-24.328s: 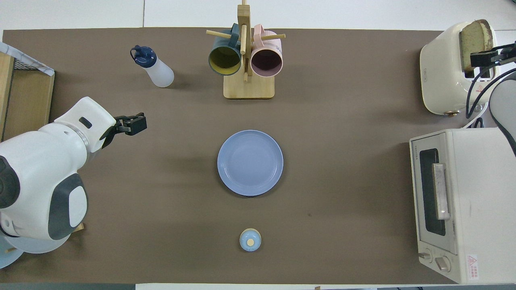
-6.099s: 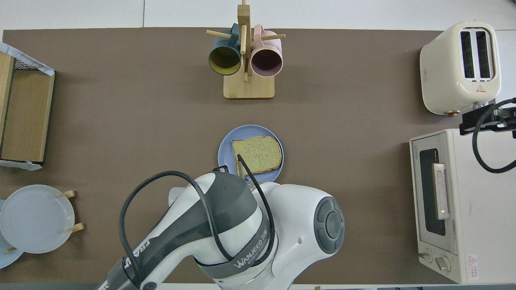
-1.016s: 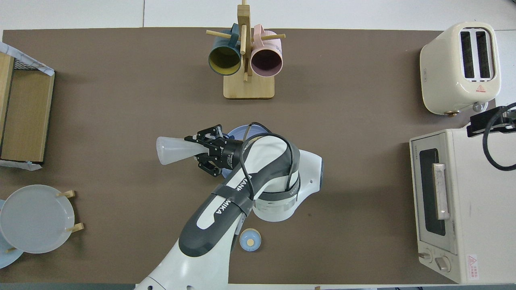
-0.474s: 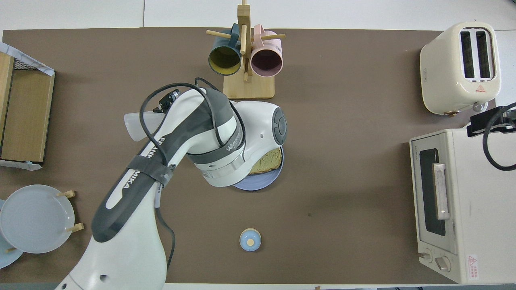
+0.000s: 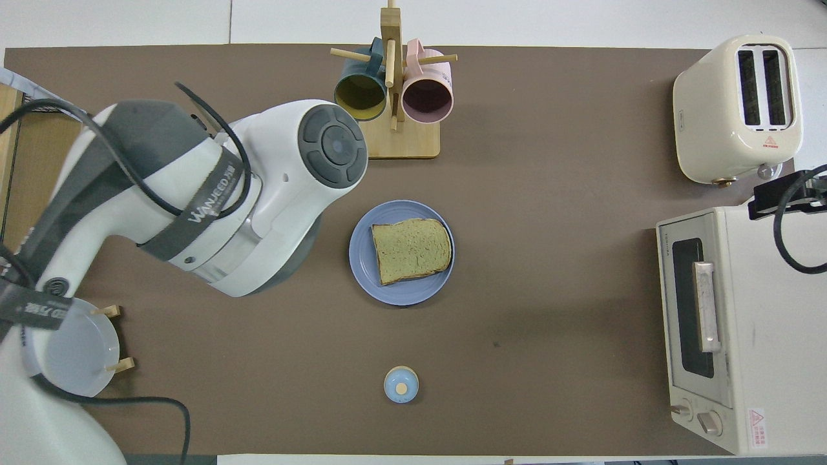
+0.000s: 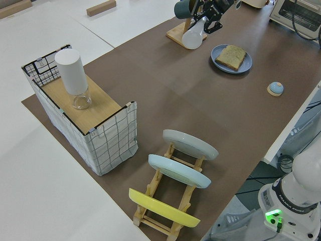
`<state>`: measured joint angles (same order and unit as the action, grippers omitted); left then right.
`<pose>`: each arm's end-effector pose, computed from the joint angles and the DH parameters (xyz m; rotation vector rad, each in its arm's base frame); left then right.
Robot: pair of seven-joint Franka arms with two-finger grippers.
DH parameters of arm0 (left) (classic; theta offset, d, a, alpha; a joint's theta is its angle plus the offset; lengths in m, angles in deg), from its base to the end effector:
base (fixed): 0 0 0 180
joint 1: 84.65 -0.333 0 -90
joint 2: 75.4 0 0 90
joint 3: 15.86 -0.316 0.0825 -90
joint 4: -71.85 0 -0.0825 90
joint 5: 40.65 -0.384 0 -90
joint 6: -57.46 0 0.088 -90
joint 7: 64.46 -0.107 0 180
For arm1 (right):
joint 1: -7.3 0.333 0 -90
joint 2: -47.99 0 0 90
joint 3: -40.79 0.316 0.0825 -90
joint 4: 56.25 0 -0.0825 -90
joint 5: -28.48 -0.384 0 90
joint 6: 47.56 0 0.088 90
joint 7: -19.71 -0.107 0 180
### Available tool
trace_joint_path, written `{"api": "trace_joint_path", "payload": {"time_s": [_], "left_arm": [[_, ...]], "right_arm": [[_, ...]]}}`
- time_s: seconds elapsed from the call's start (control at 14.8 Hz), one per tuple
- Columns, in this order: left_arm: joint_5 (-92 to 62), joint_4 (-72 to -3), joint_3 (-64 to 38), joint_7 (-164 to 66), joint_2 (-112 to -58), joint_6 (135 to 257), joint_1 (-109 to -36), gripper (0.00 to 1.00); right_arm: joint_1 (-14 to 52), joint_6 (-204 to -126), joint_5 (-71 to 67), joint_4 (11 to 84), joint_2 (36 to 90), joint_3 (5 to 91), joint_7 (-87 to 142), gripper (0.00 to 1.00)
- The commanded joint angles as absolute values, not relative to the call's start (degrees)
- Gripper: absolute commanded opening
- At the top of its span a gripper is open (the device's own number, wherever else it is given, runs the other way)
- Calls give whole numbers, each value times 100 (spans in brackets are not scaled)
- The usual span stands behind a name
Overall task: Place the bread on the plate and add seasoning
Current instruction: 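Carry the shaker back beside the mug rack with the left gripper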
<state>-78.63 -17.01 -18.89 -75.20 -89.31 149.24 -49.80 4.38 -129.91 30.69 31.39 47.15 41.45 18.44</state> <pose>0.5586 -0.2750 0.5162 -2.2389 0.9874 0.0748 0.5355 -0.0256 0.6406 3.0997 -0.1012 -0.1210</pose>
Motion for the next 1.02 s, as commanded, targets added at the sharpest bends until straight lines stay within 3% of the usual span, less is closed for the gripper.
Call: {"api": "trace_joint_path", "payload": {"time_s": [0.0, 0.54, 0.95], "left_arm": [[-7170, -1956, -1850, -7343, -8376, 15395, -5422, 22], [-5578, -2236, -1850, -6722, -8041, 16913, -6275, 22], [-5076, -4044, -1858, -5542, -7567, 20215, -6645, 22]], "right_arm": [[378, -13044, 3068, 3243, 4641, 4176, 1988, 100], [378, -13044, 3068, 3243, 4641, 4176, 1988, 100], [378, -13044, 3068, 3243, 4641, 4167, 1988, 100]]}}
